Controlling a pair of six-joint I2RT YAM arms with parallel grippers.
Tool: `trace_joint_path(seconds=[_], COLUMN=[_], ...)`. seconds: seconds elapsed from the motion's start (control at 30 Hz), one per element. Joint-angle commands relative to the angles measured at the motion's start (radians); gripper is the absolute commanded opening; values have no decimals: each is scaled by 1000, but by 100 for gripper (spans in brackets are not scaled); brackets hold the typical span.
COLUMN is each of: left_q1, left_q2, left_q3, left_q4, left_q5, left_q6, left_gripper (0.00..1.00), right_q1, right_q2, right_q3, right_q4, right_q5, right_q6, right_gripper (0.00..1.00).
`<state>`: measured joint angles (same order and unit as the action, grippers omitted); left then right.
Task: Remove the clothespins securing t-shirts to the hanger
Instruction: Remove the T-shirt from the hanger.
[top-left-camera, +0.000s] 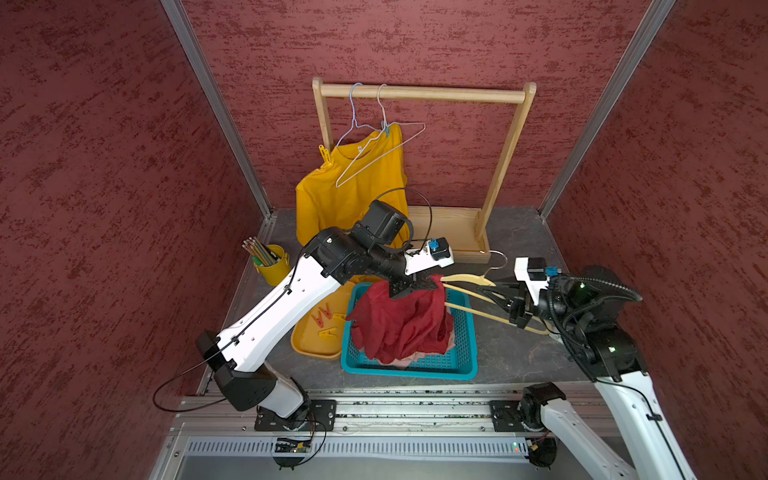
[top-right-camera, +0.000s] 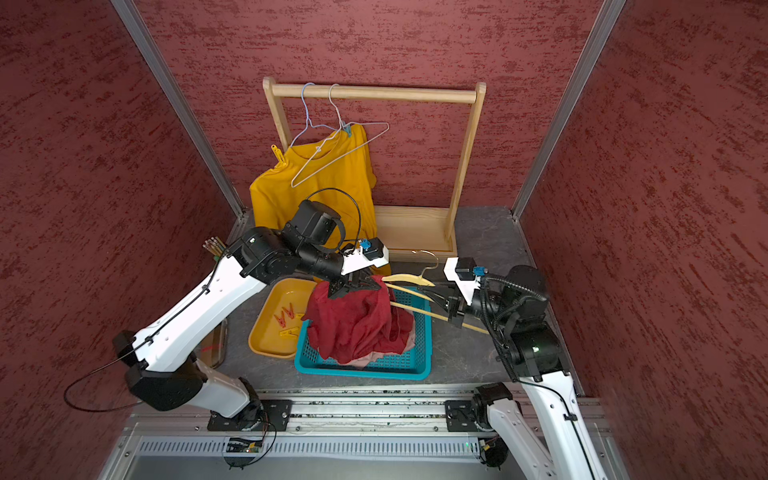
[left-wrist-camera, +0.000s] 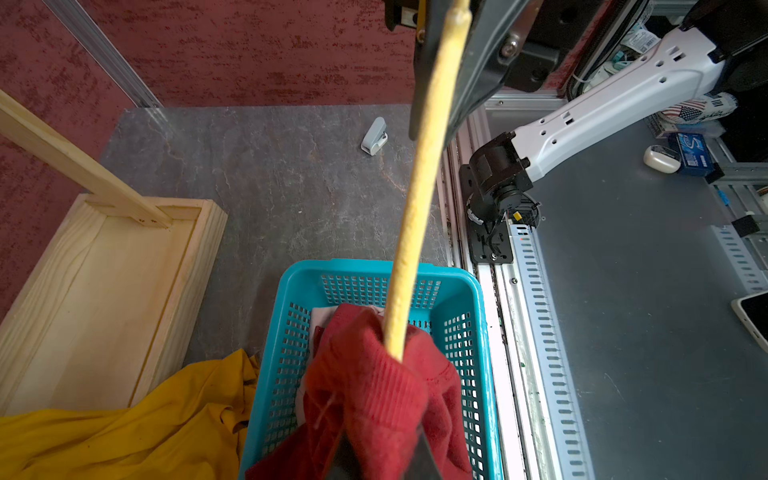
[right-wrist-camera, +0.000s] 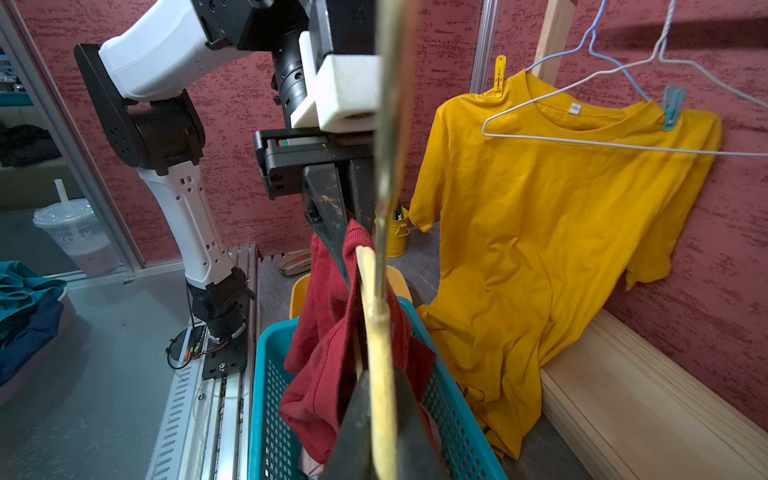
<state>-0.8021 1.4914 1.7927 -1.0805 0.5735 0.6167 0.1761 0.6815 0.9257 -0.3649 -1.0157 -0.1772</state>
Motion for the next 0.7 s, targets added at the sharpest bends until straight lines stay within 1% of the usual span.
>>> trace_joint_path(seconds=[0.0,0.13,0.23,0.3,0.4,0.67], left_q1=[-5,7,20,26,32,44], left_q2=[-98,-166,-201,-213,-220,-245], left_q3=[-59,-159,-202,-222,-239,-267], left_q4=[254,394,456,478,481,472], left_q5=[68,73,89,95,95,95], left_q6=[-57,-87,-109,-119,-121,-138], left_gripper=[5,11,13,17,25,51], right_q1=[-12,-12,-12,-11,-11,-12], right_q2=[-23,-61,-85,-92,-101,-111], right_q3=[-11,-9,-10,-5,5,30], right_q4=[37,38,45,39,20,-40], right_q5=[87,88,99,104,116,155], right_q6=[31,45,58,62,64,51], right_gripper=[0,0,0,0,0,0])
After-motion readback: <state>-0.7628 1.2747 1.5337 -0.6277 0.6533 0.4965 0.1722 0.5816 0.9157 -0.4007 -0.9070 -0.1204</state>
